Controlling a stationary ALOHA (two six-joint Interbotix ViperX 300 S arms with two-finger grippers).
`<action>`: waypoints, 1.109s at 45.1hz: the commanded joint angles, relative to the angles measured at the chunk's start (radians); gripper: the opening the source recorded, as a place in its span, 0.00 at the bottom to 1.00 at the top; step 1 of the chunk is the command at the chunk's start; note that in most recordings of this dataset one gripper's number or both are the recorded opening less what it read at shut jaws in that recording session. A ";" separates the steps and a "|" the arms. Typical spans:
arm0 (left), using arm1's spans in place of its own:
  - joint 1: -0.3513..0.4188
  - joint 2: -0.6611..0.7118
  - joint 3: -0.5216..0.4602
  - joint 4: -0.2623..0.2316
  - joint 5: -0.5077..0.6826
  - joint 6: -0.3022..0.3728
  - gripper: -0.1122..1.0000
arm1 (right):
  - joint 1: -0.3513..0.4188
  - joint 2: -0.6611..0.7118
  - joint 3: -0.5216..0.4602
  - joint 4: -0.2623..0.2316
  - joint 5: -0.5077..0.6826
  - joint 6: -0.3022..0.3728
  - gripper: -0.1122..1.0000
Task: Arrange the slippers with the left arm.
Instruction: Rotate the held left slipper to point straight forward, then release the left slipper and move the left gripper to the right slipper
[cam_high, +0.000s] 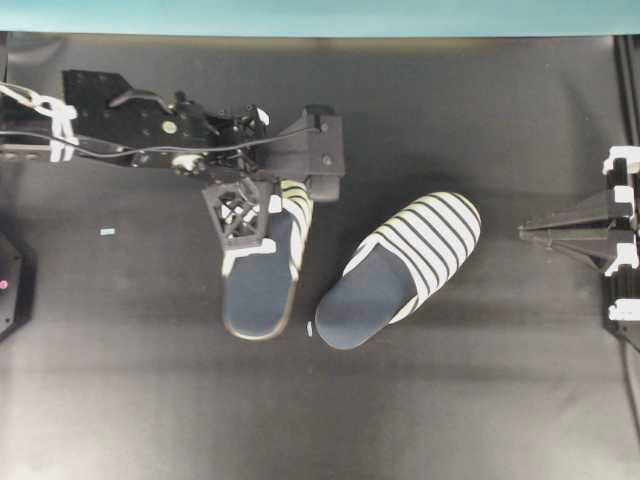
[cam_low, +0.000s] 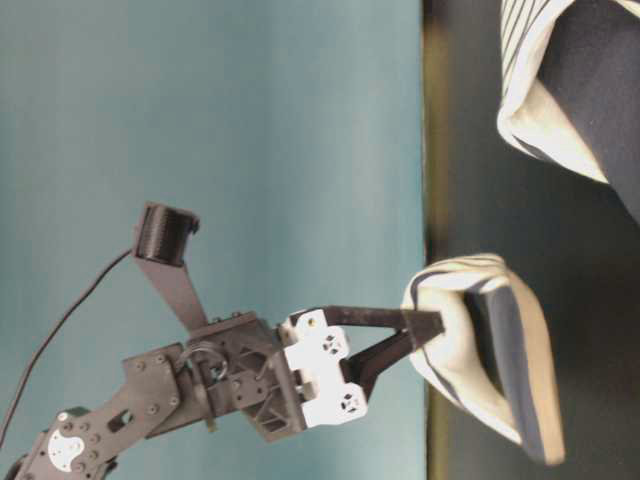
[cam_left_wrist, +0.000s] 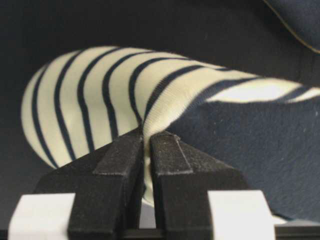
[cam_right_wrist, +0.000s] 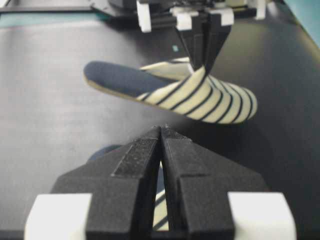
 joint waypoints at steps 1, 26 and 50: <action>0.000 0.000 -0.002 0.003 -0.021 -0.006 0.11 | -0.005 0.003 -0.006 0.002 -0.009 0.006 0.11; 0.003 0.067 0.002 0.003 -0.061 -0.017 0.11 | -0.005 0.005 0.008 0.011 -0.011 0.008 0.11; -0.017 0.074 0.000 0.002 -0.071 -0.002 0.30 | -0.005 0.003 0.009 0.011 -0.012 0.008 0.11</action>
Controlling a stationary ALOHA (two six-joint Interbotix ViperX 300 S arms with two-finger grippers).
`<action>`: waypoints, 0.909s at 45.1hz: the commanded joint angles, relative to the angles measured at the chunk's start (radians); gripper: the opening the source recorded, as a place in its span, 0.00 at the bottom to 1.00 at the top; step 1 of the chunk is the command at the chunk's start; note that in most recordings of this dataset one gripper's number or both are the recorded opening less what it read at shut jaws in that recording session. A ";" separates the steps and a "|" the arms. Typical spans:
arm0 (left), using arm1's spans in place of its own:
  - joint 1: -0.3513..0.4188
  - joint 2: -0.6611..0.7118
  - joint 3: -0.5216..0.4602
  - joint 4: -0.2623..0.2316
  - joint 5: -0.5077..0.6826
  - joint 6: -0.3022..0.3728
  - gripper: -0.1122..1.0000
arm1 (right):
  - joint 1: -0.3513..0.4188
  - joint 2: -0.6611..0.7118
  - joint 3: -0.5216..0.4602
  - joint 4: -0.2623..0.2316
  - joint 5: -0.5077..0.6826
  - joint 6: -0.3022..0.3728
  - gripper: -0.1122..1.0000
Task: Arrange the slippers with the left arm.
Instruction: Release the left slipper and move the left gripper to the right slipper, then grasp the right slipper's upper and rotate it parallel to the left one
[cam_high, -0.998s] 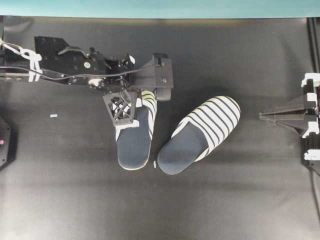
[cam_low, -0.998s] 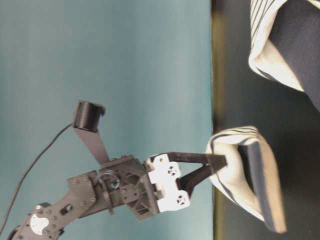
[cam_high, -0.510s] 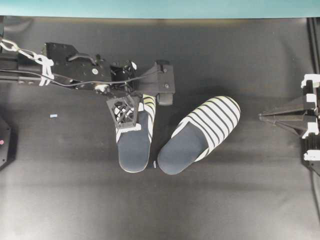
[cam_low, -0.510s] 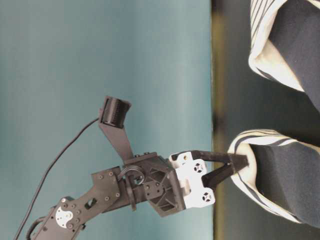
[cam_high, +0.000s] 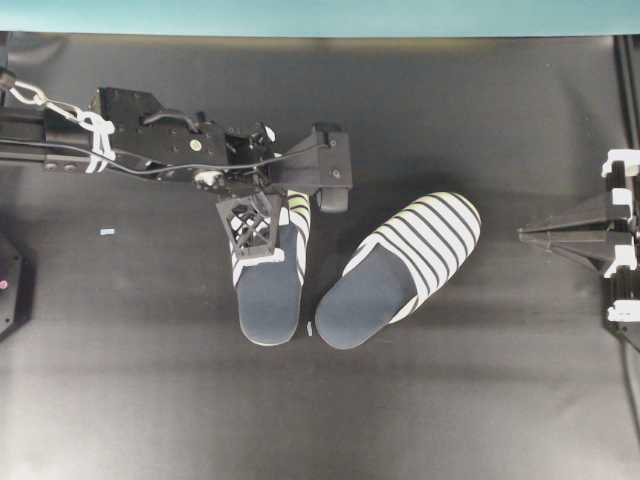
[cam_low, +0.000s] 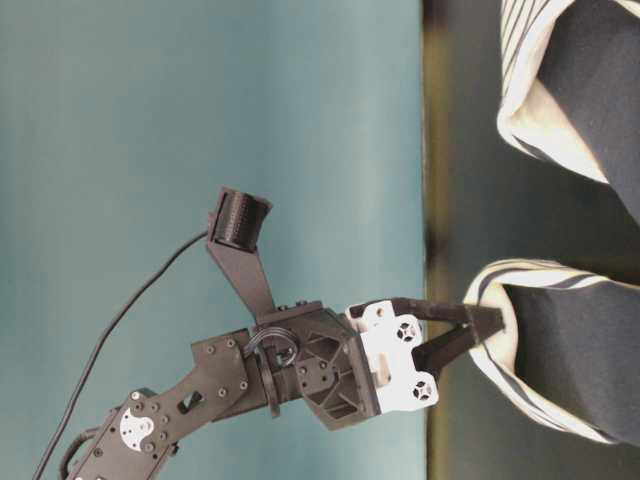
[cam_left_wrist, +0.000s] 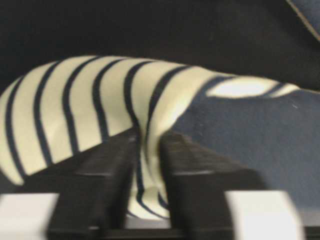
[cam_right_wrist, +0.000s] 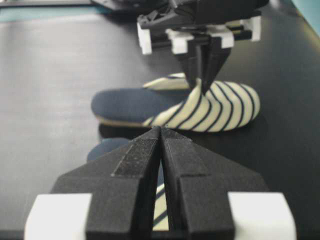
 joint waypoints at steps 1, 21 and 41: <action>-0.009 -0.006 -0.014 0.002 -0.011 0.006 0.36 | -0.005 0.006 -0.008 0.003 -0.009 0.006 0.11; -0.072 -0.069 -0.012 0.002 -0.133 0.245 0.89 | -0.005 0.006 -0.006 0.003 -0.009 0.006 0.11; -0.114 0.067 -0.138 0.002 -0.446 0.632 0.89 | -0.005 0.006 -0.005 0.003 -0.015 0.008 0.11</action>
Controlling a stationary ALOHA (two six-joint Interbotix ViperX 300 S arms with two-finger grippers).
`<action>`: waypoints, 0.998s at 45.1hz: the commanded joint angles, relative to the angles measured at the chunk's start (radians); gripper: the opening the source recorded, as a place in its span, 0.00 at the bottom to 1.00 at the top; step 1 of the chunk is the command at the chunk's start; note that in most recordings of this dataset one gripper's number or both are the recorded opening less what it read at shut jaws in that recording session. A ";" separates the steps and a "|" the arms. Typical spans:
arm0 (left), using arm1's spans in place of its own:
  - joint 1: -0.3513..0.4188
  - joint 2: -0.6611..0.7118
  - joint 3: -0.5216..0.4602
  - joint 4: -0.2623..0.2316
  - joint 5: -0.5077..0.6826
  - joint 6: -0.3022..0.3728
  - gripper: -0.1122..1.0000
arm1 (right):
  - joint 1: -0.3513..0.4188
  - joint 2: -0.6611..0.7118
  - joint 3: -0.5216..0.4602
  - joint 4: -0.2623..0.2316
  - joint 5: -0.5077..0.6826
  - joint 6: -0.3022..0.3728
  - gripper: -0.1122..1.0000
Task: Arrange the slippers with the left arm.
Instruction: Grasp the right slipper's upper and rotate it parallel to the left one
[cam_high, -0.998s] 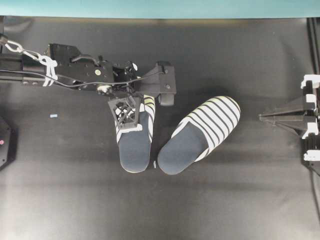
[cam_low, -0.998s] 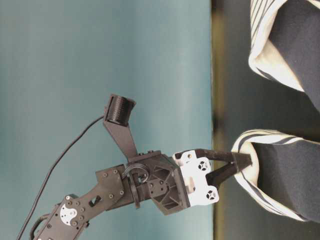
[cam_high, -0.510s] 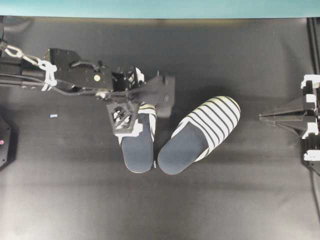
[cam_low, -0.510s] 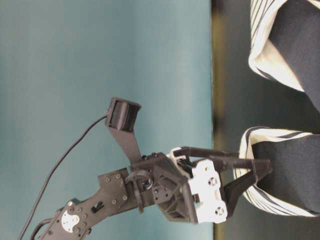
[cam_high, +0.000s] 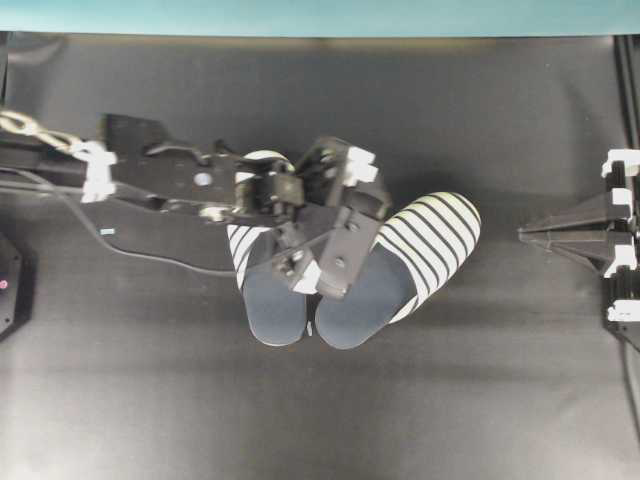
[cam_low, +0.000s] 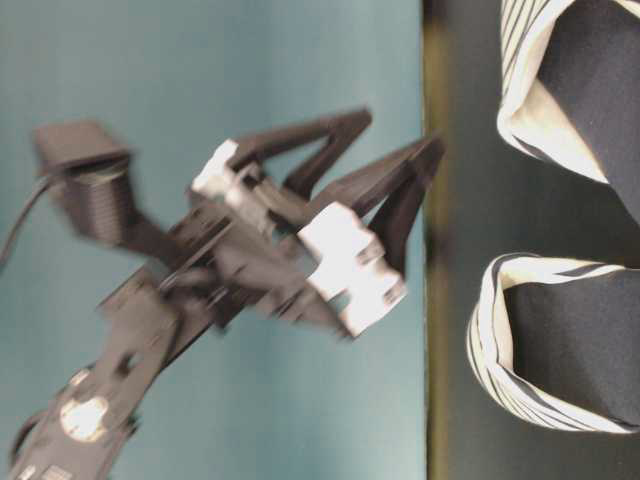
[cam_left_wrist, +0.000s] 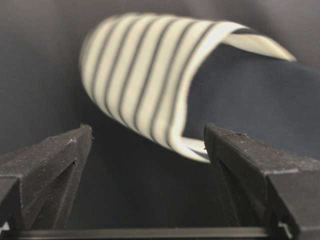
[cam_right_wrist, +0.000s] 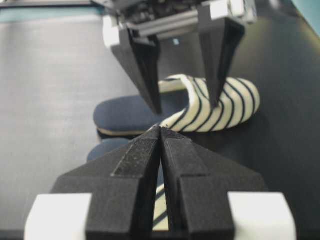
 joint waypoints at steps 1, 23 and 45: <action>-0.014 0.051 -0.049 0.003 -0.021 0.048 0.89 | -0.005 0.005 -0.006 0.002 -0.014 0.008 0.11; -0.026 0.265 -0.218 0.002 0.031 0.106 0.86 | -0.005 0.005 -0.006 0.002 -0.026 0.006 0.11; -0.025 0.244 -0.287 0.000 0.150 -0.078 0.11 | -0.005 0.005 0.000 0.003 -0.023 0.006 0.11</action>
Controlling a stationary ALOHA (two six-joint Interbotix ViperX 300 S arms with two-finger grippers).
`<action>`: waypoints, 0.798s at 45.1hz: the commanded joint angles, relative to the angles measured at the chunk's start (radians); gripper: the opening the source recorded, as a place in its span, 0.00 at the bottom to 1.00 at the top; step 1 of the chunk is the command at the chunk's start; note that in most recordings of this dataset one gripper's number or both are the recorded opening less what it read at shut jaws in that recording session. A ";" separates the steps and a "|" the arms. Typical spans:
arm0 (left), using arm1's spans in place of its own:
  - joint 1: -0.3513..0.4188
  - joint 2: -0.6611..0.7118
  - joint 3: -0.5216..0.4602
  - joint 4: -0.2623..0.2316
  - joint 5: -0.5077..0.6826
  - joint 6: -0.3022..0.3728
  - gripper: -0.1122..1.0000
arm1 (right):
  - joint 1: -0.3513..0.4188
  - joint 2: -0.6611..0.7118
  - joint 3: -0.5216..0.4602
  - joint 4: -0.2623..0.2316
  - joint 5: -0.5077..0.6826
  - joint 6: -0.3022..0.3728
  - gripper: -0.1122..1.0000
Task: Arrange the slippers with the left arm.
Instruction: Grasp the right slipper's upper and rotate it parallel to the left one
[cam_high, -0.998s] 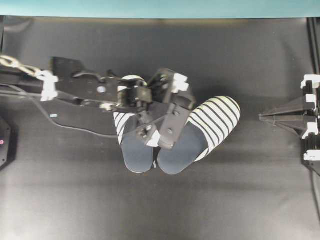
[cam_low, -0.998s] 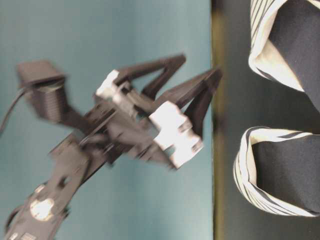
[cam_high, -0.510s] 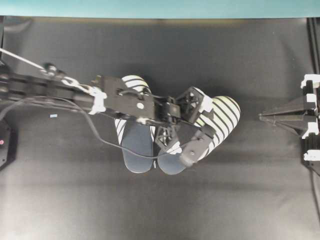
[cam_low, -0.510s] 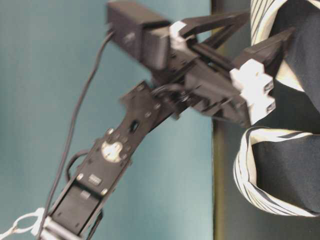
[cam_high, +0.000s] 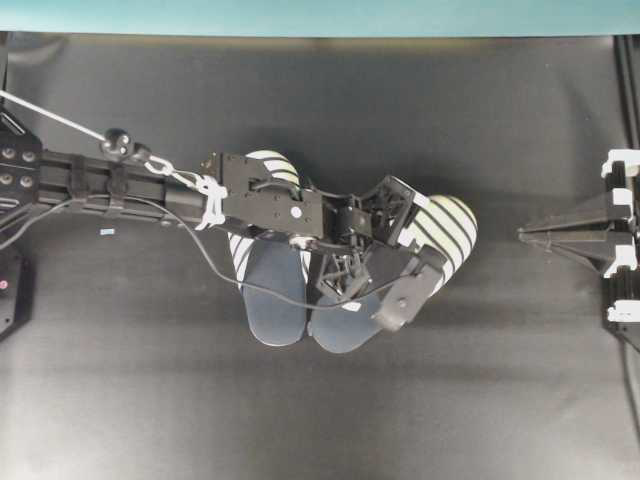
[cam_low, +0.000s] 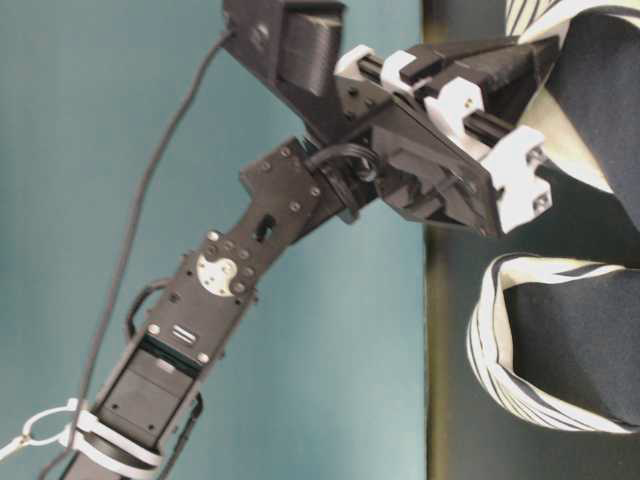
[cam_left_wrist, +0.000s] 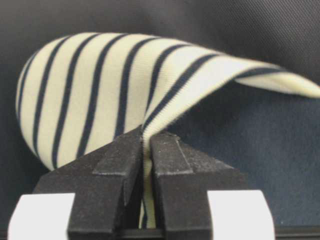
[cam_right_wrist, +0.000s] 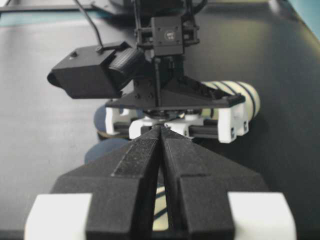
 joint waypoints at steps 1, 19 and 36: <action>0.008 -0.037 -0.052 0.002 0.048 -0.080 0.11 | -0.005 0.005 -0.005 0.003 -0.005 0.006 0.11; 0.092 -0.138 -0.153 0.002 0.437 -0.543 0.11 | -0.005 0.003 0.003 0.002 -0.002 0.006 0.11; 0.115 -0.163 -0.086 0.003 0.426 -0.591 0.11 | -0.005 -0.003 0.014 0.002 -0.003 0.005 0.11</action>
